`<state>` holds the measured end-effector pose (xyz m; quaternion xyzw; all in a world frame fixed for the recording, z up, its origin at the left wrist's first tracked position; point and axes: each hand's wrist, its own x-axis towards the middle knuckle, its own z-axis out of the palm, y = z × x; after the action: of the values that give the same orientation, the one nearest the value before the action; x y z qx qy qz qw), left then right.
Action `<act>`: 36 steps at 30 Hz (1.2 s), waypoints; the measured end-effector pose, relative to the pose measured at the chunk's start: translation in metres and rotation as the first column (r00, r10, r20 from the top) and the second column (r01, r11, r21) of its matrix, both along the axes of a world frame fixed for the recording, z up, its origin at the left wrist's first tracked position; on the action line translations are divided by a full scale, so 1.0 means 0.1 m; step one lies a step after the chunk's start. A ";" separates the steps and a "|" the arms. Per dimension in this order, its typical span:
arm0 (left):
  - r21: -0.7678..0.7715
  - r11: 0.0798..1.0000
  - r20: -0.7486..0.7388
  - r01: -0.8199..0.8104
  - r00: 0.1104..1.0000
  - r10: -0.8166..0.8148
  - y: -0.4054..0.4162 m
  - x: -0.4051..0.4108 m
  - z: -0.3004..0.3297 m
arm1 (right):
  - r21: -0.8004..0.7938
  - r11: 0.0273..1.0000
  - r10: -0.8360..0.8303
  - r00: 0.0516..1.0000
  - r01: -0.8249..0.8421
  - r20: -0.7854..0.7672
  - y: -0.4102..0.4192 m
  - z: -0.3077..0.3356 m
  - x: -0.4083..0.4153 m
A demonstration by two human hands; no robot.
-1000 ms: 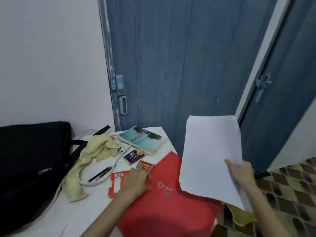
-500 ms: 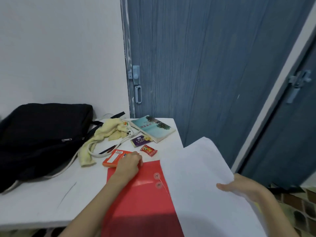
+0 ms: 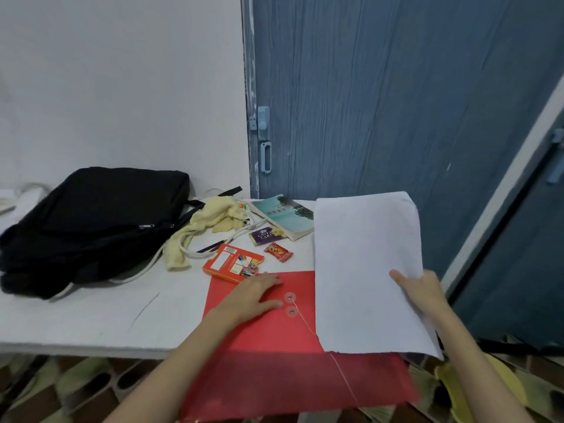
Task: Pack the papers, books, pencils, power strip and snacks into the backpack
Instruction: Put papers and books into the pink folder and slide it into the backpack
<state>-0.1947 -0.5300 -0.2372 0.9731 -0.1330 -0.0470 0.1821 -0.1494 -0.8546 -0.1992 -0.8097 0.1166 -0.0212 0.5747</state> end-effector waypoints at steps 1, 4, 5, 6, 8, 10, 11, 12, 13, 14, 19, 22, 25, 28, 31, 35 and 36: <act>0.023 1.000 0.035 -0.017 0.999 0.017 -0.03 -0.02 -0.01 | 0.004 1.000 -0.009 0.999 0.009 0.033 0.03 0.02 0.00; 0.111 0.991 0.111 -0.075 0.992 0.062 -0.14 -0.06 -0.06 | 0.034 0.996 -0.084 0.988 0.080 0.129 0.05 0.07 0.03; 0.122 0.989 0.149 -0.084 0.987 0.066 -0.18 -0.06 -0.06 | 0.048 0.994 -0.107 0.981 0.100 0.161 0.05 0.08 0.03; 0.135 0.986 0.187 -0.096 0.980 0.070 -0.20 -0.06 -0.03 | 0.063 0.991 -0.132 0.974 0.122 0.185 0.05 0.11 0.03; 0.168 0.974 0.261 -0.151 0.960 0.104 -0.21 -0.02 0.08 | 0.085 0.984 -0.169 0.957 0.153 0.234 0.04 0.17 0.03; 0.134 0.977 0.301 -0.168 0.946 0.122 -0.23 0.05 0.23 | 0.097 0.982 -0.182 0.944 0.161 0.274 0.02 0.22 0.03; 0.110 0.979 0.311 -0.172 0.942 0.130 -0.23 0.08 0.28 | 0.100 0.982 -0.183 0.939 0.161 0.291 0.02 0.24 0.02; 0.085 0.980 0.306 -0.182 0.940 0.148 -0.24 0.10 0.33 | 0.109 0.981 -0.185 0.936 0.159 0.299 0.02 0.27 0.03; 0.062 0.980 0.303 -0.188 0.939 0.161 -0.26 0.13 0.37 | 0.115 0.981 -0.184 0.934 0.155 0.306 0.02 0.29 0.03; 0.047 0.980 0.298 -0.192 0.939 0.169 -0.27 0.14 0.40 | 0.122 0.981 -0.183 0.935 0.152 0.305 0.03 0.31 0.03; 0.021 0.983 0.217 -0.181 0.961 0.172 -0.20 0.21 0.51 | 0.154 0.980 -0.180 0.908 0.130 0.379 0.13 0.41 0.01; -0.051 0.989 0.178 -0.141 0.973 0.148 -0.05 0.30 0.62 | 0.177 0.977 -0.186 0.887 0.120 0.423 0.22 0.50 0.06; -0.149 0.978 0.058 -0.148 0.986 0.158 0.20 0.35 0.76 | 0.190 0.978 -0.168 0.856 0.083 0.489 0.37 0.61 0.15; -0.058 0.984 0.117 -0.167 0.978 0.173 0.42 0.45 0.78 | 0.132 0.990 -0.123 0.817 0.058 0.564 0.58 0.67 0.31; 0.043 0.977 0.145 -0.207 0.969 0.199 0.52 0.55 0.72 | -0.060 0.997 0.006 0.787 0.040 0.617 0.81 0.66 0.45; 0.494 0.833 0.497 -0.249 0.867 -0.036 0.61 0.60 0.51 | -0.260 0.965 0.143 0.761 0.034 0.633 1.08 0.66 0.58; 0.515 0.821 0.514 -0.247 0.855 -0.065 0.64 0.57 0.47 | -0.298 0.954 0.167 0.767 0.033 0.620 1.13 0.65 0.61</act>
<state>-0.1377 -0.4665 -0.1904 0.9649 -0.1079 0.1839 -0.1531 -0.0881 -0.7413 -0.1346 -0.8333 -0.1195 -0.2910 0.4546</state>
